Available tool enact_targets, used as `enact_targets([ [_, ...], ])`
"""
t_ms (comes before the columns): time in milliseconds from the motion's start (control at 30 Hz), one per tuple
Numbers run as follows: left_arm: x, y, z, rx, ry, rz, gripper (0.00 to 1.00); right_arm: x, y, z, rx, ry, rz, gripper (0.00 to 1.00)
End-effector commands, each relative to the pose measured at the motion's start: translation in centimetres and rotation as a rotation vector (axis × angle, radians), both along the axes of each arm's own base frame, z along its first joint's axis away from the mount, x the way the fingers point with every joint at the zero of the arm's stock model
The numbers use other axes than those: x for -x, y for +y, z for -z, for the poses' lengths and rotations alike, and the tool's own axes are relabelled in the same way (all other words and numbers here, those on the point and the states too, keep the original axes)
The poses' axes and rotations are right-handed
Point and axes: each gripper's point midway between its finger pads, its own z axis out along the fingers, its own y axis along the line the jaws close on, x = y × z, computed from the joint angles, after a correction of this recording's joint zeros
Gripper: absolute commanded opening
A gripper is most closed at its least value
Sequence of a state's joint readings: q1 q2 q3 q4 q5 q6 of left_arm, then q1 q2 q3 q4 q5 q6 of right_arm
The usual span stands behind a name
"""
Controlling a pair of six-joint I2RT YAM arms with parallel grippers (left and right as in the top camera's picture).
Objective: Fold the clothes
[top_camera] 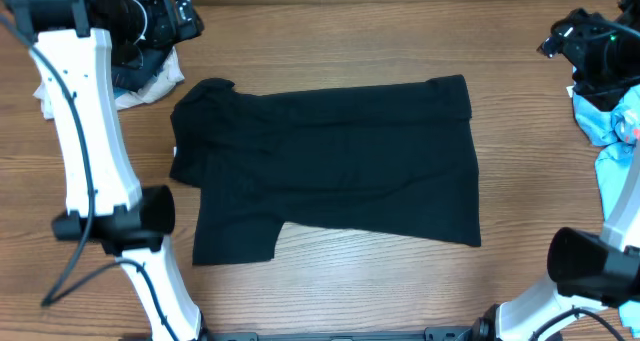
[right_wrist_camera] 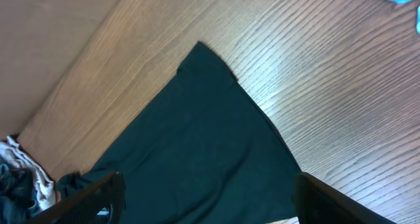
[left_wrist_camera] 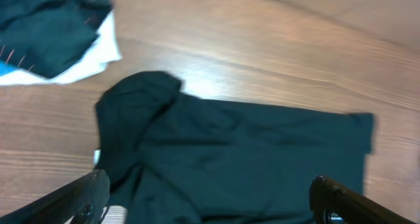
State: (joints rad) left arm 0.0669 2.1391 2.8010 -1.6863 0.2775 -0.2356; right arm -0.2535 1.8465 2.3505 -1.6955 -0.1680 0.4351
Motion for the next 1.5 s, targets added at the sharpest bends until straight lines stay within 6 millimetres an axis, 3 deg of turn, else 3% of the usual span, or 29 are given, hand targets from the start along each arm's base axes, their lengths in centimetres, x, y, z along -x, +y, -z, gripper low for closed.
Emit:
enact_targets([
  [0,4.3,-3.4,-5.2,0.037,-0.105,0.084,1.00,1.8,1.3,-2.5,0.025,-0.068,-0.041,0.86],
  [100,7.6,-5.1,-5.6,0.007,-0.085,0.121,1.00,3.8,2.7,-2.5,0.030,-0.059,-0.082,0.87],
  [233,12.5,-7.2,-3.9,0.000,0.006,0.190,1.00,7.6,5.0,-0.8,-0.012,-0.002,-0.132,0.89],
  [333,16.1,-7.6,-1.2,-0.026,0.110,0.193,1.00,10.4,6.0,1.5,-0.030,0.063,-0.149,0.91],
  [400,18.1,-6.6,1.4,-0.080,0.200,0.121,1.00,11.9,6.2,3.3,-0.041,0.101,-0.145,0.93],
  [467,19.8,-5.0,3.9,-0.143,0.283,0.038,1.00,12.8,6.3,5.2,-0.045,0.119,-0.145,0.99],
  [567,21.7,-4.4,7.5,-0.170,0.377,0.031,1.00,13.3,6.6,8.1,-0.062,0.144,-0.148,1.00],
  [767,22.2,-3.4,14.5,-0.185,0.502,-0.003,1.00,13.9,8.2,15.0,-0.167,0.230,-0.171,1.00],
  [967,22.7,-0.6,19.6,-0.125,0.596,-0.062,1.00,15.0,9.3,20.2,-0.244,0.280,-0.163,1.00],
  [1133,23.7,-0.2,22.2,-0.012,0.647,-0.027,1.00,15.1,9.3,22.0,-0.251,0.281,-0.141,1.00],
  [1467,26.1,-0.4,27.7,0.030,0.813,-0.121,0.94,13.7,9.1,21.8,-0.237,0.222,-0.147,1.00],
])
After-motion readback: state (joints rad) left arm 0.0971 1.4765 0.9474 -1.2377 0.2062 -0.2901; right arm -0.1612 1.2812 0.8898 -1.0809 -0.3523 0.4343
